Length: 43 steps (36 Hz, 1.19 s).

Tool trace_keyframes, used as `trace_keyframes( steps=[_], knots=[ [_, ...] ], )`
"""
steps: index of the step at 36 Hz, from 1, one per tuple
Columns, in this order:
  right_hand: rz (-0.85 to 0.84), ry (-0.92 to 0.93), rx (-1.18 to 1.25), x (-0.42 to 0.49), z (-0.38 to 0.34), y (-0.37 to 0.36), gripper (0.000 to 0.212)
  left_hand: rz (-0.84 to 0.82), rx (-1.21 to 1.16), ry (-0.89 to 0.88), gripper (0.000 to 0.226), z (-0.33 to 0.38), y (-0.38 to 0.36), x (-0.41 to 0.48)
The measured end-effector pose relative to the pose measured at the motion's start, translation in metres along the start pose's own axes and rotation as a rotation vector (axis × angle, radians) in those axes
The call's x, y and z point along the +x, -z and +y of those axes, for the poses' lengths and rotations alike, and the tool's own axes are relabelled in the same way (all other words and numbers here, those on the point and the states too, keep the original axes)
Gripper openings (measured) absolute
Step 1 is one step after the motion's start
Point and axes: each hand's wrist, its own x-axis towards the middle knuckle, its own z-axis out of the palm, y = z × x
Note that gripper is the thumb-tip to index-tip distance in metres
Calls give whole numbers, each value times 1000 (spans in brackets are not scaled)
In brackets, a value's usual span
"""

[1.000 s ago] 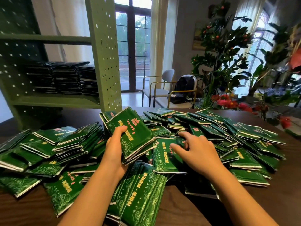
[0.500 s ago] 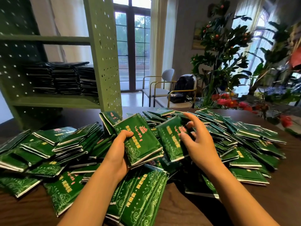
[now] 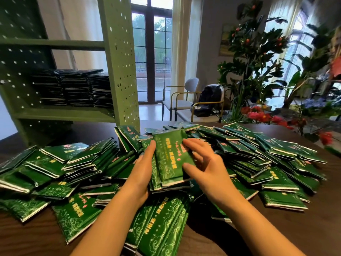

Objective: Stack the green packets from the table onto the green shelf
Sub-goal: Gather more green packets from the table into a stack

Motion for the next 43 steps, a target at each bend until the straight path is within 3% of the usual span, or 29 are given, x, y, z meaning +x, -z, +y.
trace_keyframes(
  steps=[2,6,8,10,13,15,18,21,25,29,35,43],
  knots=[
    [-18,30,-85,0,1,-3,51,-10,-23,-13,73,-1,-3,0],
    [-51,72,-226,-2,1,-5,56,3,-23,0,121,-5,2,6],
    [-90,87,-261,-3,1,-6,57,15,-19,11,134,-5,3,6],
    [-122,89,-283,-3,2,-6,59,-9,-3,6,119,-3,2,4],
    [-119,108,-340,-2,4,-1,59,-1,20,-19,54,-5,2,3],
    [-75,121,-414,0,5,6,56,11,25,-6,37,-4,1,2],
    [31,151,-688,4,9,22,52,31,8,-2,38,-3,3,3],
    [58,36,-856,7,12,38,52,75,-35,-20,39,0,2,3],
    [-76,-191,-1020,7,16,47,43,82,-114,-7,40,1,3,3],
    [-170,-270,-1181,7,15,46,50,72,-117,15,46,2,4,3],
    [-205,-329,-1207,5,12,53,52,79,-106,29,49,1,5,3],
    [-97,-331,-1188,7,12,54,26,83,-100,39,51,0,5,4]
  ],
)
